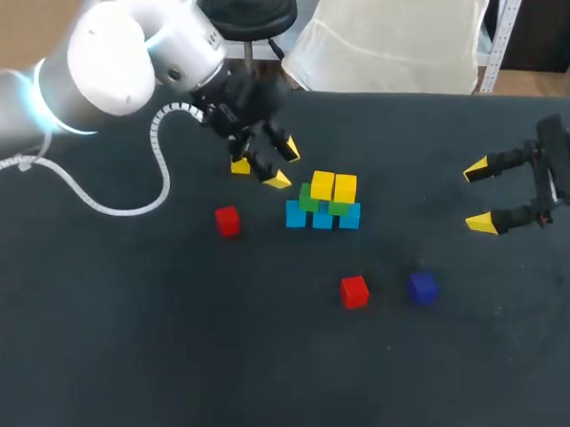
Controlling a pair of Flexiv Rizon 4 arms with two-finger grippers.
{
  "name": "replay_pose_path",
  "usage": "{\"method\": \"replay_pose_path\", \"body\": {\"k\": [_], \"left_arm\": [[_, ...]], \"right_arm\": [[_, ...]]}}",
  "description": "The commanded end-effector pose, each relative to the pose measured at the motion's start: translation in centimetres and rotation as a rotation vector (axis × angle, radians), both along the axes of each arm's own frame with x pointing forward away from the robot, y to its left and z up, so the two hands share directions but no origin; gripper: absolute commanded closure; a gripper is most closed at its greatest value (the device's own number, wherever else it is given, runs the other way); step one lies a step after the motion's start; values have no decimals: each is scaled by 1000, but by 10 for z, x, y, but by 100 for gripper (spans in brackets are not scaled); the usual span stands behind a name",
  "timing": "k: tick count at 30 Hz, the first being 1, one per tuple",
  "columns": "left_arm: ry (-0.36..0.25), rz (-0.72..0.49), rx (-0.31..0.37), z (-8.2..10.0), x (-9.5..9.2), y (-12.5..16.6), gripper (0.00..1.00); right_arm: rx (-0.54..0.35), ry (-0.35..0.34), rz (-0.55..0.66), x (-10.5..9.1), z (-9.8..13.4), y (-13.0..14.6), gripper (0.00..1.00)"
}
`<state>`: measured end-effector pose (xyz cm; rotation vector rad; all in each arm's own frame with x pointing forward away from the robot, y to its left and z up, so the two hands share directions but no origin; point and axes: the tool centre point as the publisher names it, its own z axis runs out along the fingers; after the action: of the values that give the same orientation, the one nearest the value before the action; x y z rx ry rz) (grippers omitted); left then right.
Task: Place the blue cubes, place green cubes on the blue cubes, place the yellow cubes on the green cubes, then place the red cubes on the yellow cubes, and place purple cube on the red cubes.
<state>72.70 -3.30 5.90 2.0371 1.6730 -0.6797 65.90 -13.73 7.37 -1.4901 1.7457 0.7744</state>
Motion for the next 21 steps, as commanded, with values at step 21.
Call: {"method": "replay_pose_path", "body": {"k": [21], "left_arm": [[-6,-66,87,-1,-19,-17,100]], "right_arm": [[2,0,2,1,-1,0,0]]}}
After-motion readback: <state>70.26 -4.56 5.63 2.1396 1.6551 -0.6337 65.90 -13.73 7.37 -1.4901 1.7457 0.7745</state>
